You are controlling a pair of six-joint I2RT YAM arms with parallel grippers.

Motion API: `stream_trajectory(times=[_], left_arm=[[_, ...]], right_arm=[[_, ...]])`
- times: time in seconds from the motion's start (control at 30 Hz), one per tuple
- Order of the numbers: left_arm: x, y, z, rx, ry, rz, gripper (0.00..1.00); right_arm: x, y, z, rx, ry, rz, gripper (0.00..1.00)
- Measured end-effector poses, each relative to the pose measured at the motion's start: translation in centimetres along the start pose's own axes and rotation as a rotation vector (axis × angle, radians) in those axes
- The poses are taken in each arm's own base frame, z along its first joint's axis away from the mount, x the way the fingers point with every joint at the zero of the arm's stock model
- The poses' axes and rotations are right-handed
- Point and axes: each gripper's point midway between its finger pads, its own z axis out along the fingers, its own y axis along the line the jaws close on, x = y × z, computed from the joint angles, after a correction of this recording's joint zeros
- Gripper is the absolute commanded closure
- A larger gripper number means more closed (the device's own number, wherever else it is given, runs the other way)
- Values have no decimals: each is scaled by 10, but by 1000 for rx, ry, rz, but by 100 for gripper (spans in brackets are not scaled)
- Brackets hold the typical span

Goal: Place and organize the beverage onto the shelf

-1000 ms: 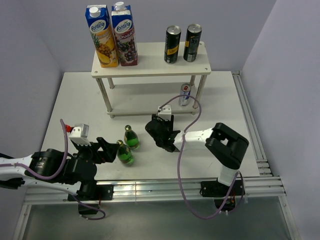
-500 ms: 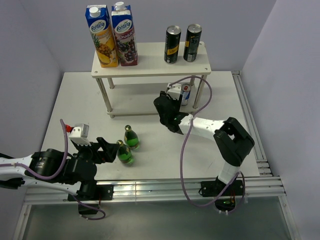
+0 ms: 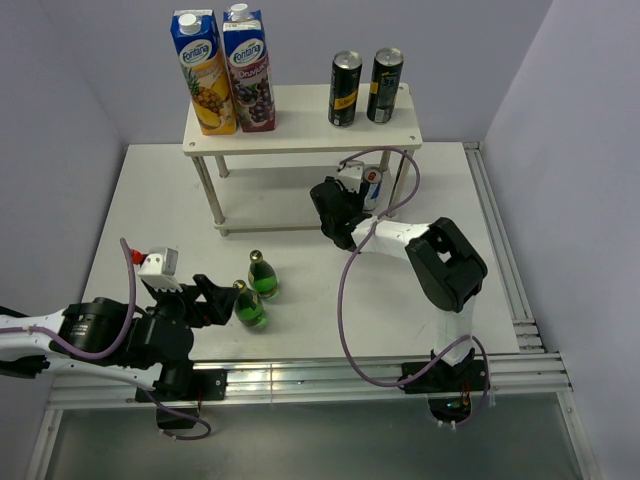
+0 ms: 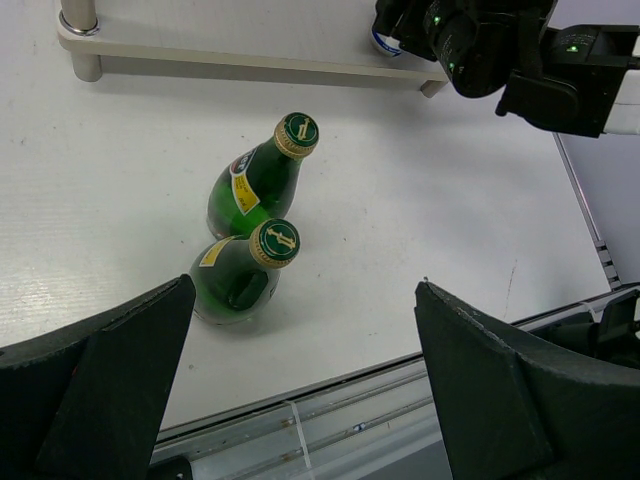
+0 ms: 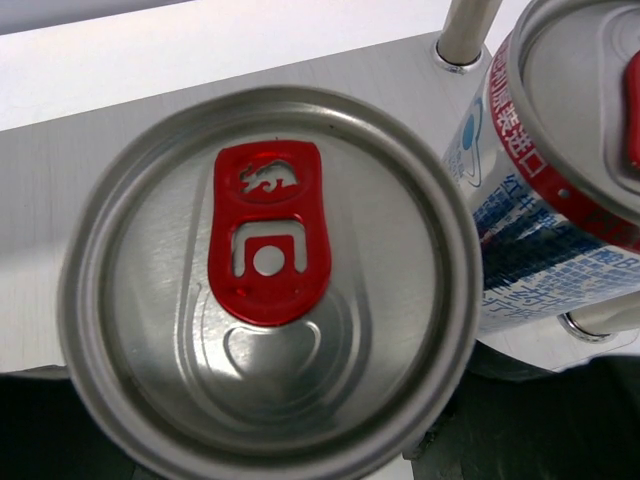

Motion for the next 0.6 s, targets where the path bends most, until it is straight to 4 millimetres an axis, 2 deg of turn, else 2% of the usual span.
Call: stream_trajectory(times=[0.03,0.1,0.13,0.17,0.23,0.27,0.33,0.6], left_arm=[[0,0,0,0,0,0,1],[0,0,0,0,0,0,1],[0,0,0,0,0,0,1],[0,0,0,0,0,0,1],[0,0,0,0,0,0,1],[0,0,0,0,0,0,1],[0,0,0,0,0,0,1],[0,0,0,0,0,0,1]], right_arm=[[0,0,0,-1,1,0,100],[0,0,0,-2,1,0,84],[0,0,0,-3,1,0,72],[0,0,0,-3,1,1,48],[0,1,0,-4,1,1,30],[0,1,0,-6,1,3,14],[-2,4,0,-17,-4,15,2],[-4,4,-1,-23,-6,19,0]])
